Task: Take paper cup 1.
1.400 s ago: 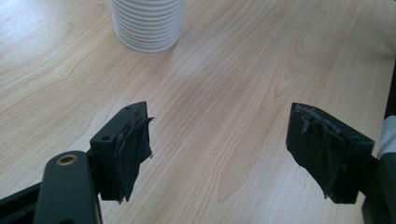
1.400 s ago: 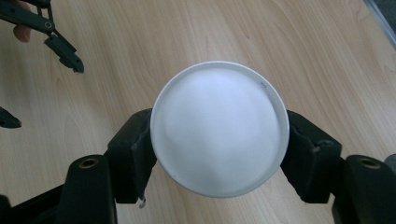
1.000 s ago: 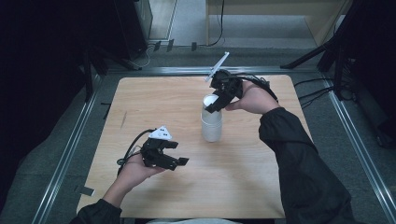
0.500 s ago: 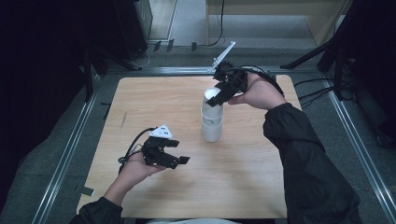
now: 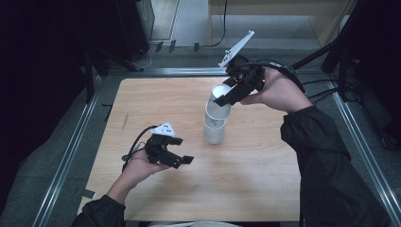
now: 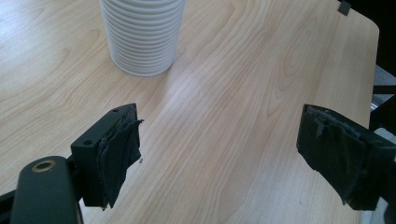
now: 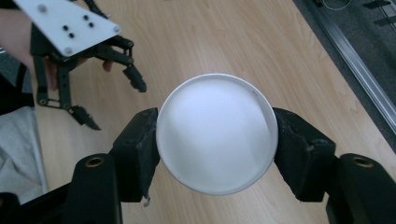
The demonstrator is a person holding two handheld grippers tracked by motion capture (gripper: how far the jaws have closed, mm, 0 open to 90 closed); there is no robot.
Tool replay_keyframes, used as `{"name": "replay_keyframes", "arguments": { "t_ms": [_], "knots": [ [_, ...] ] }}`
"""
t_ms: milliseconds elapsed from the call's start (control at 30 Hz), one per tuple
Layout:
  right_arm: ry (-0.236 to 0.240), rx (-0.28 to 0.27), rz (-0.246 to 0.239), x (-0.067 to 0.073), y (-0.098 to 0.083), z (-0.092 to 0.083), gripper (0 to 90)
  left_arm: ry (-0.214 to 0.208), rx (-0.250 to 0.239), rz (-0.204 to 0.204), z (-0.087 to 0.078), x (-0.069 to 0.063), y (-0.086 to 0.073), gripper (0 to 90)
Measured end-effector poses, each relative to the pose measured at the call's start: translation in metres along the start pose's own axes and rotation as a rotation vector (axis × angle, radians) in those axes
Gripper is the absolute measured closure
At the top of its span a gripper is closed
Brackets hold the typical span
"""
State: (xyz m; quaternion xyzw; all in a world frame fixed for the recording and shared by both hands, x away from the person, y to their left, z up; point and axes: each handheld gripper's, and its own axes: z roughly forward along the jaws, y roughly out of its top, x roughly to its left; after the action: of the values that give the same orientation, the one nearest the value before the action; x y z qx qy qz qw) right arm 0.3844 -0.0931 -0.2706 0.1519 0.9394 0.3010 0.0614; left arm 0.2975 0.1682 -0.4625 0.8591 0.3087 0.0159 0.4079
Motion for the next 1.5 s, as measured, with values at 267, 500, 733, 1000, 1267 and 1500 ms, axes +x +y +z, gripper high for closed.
{"name": "replay_keyframes", "arguments": {
  "t_ms": [267, 500, 733, 1000, 1267, 1500],
  "knots": [
    [0.05, -0.021, -0.004, 0.016, -0.026, 0.002, 36.4, -0.018, -0.003, 0.028, -0.001, 0.005, 0.007, 13.5],
    [0.07, -0.034, -0.009, 0.029, -0.05, 0.013, 36.3, -0.041, -0.009, 0.032, -0.001, 0.009, 0.012, 13.1],
    [0.096, -0.078, 0.001, 0.037, -0.071, 0.024, 36.4, -0.074, -0.022, 0.042, 0.0, 0.011, 0.013, 13.0],
    [0.113, -0.099, 0.007, 0.042, -0.094, 0.044, 36.5, -0.092, -0.038, 0.079, -0.003, 0.008, 0.011, 13.7],
    [0.144, -0.108, -0.004, 0.049, -0.107, 0.062, 36.6, -0.103, -0.038, 0.093, -0.003, 0.006, 0.011, 13.5],
    [0.181, -0.13, -0.001, 0.056, -0.12, 0.081, 36.6, -0.112, -0.025, 0.127, 0.003, 0.0, 0.011, 11.9]
  ]
}}
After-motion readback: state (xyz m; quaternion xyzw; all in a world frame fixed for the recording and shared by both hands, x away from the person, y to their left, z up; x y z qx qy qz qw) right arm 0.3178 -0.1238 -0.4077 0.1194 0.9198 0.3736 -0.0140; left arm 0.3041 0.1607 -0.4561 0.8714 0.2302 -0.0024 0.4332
